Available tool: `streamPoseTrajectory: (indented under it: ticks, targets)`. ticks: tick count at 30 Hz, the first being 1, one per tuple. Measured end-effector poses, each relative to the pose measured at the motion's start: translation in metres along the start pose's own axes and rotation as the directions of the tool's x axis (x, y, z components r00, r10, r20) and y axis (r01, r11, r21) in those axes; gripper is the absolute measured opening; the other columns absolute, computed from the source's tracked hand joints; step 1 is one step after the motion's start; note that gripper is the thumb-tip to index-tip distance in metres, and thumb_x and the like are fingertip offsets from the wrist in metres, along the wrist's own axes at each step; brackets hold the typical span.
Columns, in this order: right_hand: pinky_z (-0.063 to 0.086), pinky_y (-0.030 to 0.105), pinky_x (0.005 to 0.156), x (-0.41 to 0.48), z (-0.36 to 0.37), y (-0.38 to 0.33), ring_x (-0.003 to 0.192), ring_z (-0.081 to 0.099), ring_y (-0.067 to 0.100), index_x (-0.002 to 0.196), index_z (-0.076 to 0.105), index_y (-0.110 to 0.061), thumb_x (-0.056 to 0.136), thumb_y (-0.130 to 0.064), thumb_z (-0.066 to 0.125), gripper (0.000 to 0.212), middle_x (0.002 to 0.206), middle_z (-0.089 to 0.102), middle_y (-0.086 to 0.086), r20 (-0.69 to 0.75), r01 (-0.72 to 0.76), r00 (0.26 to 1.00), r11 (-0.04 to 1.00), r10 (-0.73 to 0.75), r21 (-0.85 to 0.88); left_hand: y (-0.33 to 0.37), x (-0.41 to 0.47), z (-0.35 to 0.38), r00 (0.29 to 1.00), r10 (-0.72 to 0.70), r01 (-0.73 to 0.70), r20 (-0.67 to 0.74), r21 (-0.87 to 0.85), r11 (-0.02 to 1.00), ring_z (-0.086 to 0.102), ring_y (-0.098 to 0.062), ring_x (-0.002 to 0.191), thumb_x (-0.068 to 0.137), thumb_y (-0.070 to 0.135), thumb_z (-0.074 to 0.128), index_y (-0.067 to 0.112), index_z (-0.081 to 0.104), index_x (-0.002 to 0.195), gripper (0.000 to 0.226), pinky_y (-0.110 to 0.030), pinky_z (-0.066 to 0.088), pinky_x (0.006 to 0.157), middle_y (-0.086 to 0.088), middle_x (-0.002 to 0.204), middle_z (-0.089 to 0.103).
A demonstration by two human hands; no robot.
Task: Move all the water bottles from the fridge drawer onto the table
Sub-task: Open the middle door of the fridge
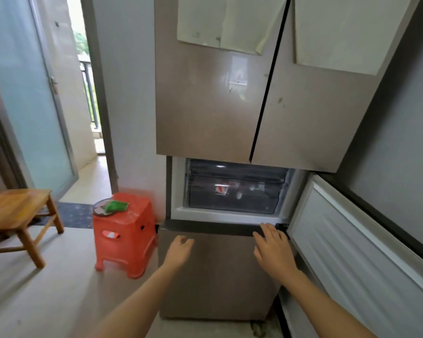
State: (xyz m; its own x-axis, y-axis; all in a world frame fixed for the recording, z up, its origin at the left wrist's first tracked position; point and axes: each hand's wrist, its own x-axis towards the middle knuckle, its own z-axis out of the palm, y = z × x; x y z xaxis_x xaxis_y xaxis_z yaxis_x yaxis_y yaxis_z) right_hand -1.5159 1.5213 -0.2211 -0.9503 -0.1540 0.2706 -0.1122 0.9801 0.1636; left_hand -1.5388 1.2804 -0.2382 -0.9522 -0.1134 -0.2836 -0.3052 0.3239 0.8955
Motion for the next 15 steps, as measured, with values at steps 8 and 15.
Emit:
streamPoseTrajectory:
  ticks: [8, 15]
  targets:
    - [0.022, 0.031, 0.113, 0.065, 0.022, 0.007, 0.139, 0.025, 0.018, 0.140, 0.037, -0.014, 0.097, -0.025, 0.039, 0.044, 0.150, 0.030, 0.006, 0.086, -0.144, 0.989, 0.918, 0.120, 0.370, 0.021, 0.062, 0.028, 0.997, -0.075, 0.073, -0.030, -0.074, 0.995, 0.051, -0.032, 0.113, 0.096, 0.020, 0.044, 0.000, 0.042, 0.130, 0.040, -0.038, 0.042, 0.093, -0.018, 0.131, 0.049]
    - [0.035, 0.025, 0.101, 0.116, 0.045, 0.018, 0.122, 0.045, 0.018, 0.134, 0.045, -0.010, 0.095, -0.018, 0.042, 0.040, 0.132, 0.051, 0.006, 0.101, -0.177, 0.984, 0.867, 0.147, 0.465, 0.037, 0.130, 0.052, 0.997, -0.065, 0.072, 0.047, -0.182, 0.981, 0.051, -0.019, 0.089, 0.095, 0.017, 0.045, 0.005, 0.052, 0.110, 0.020, -0.033, 0.038, 0.086, -0.016, 0.108, 0.054]
